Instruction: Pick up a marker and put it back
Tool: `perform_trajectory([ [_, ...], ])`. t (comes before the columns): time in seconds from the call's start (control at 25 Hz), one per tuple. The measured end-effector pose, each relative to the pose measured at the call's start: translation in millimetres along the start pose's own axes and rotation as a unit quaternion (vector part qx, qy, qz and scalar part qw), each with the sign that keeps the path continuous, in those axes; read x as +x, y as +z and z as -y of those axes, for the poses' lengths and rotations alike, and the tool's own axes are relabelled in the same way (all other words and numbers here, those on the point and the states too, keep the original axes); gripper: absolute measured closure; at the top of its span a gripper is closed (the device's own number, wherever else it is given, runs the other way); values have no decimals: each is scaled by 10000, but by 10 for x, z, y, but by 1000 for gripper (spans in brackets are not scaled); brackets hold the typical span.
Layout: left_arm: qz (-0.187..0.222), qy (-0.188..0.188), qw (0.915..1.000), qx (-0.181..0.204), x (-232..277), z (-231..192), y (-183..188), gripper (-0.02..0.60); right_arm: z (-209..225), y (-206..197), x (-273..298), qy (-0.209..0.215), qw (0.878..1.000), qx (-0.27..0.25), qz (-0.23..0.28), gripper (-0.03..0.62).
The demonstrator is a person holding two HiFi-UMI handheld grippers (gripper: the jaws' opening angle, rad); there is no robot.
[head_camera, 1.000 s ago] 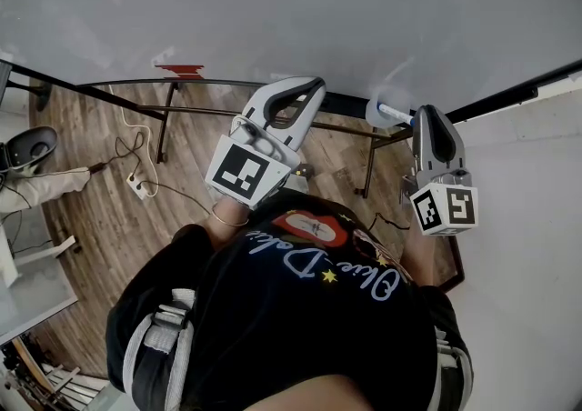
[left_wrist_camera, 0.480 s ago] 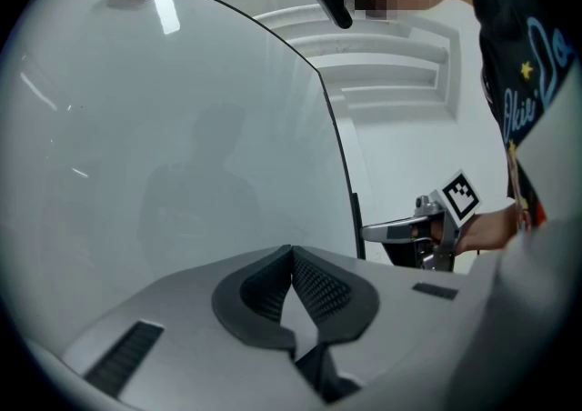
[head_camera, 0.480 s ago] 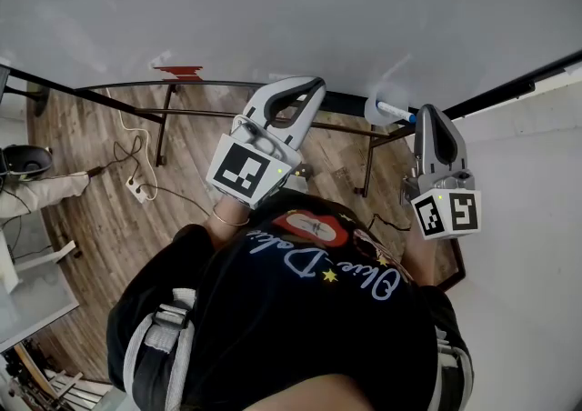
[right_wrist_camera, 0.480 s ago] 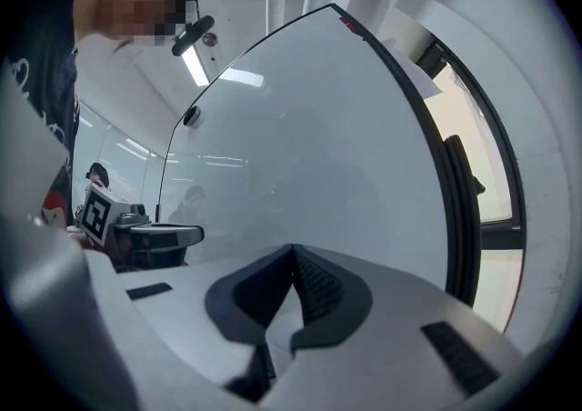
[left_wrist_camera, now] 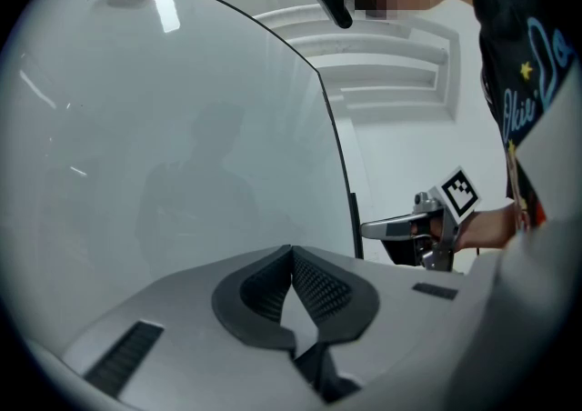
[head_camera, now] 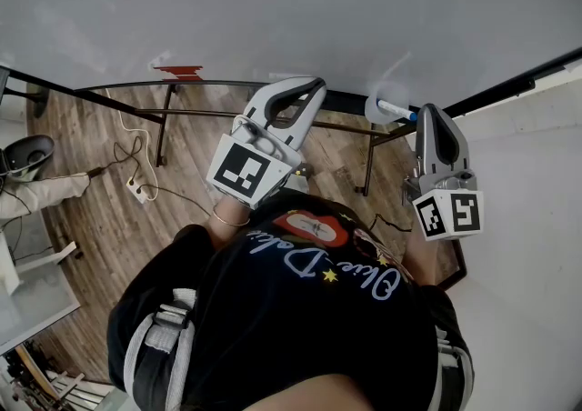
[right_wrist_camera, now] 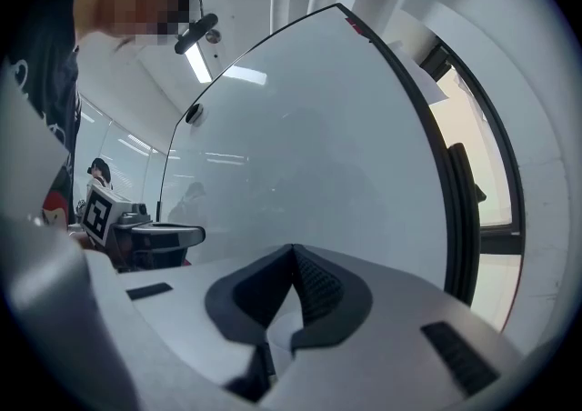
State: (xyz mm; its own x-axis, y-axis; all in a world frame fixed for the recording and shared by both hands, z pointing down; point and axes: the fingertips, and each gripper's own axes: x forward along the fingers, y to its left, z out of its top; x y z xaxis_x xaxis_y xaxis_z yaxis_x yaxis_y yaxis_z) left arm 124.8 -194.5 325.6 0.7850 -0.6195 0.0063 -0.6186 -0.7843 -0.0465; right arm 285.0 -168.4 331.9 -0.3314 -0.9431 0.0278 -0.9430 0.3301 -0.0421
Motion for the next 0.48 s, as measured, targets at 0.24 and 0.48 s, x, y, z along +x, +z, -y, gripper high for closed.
perform_trajectory([
  [0.24, -15, 16, 10000, -5, -11, -17, 1, 578, -25, -1, 21, 54, 10000, 25, -35, 594],
  [0.48, -29, 4, 10000, -2, -28, -8, -4, 578, -50, 5, 9, 88, 10000, 26, -12, 594],
])
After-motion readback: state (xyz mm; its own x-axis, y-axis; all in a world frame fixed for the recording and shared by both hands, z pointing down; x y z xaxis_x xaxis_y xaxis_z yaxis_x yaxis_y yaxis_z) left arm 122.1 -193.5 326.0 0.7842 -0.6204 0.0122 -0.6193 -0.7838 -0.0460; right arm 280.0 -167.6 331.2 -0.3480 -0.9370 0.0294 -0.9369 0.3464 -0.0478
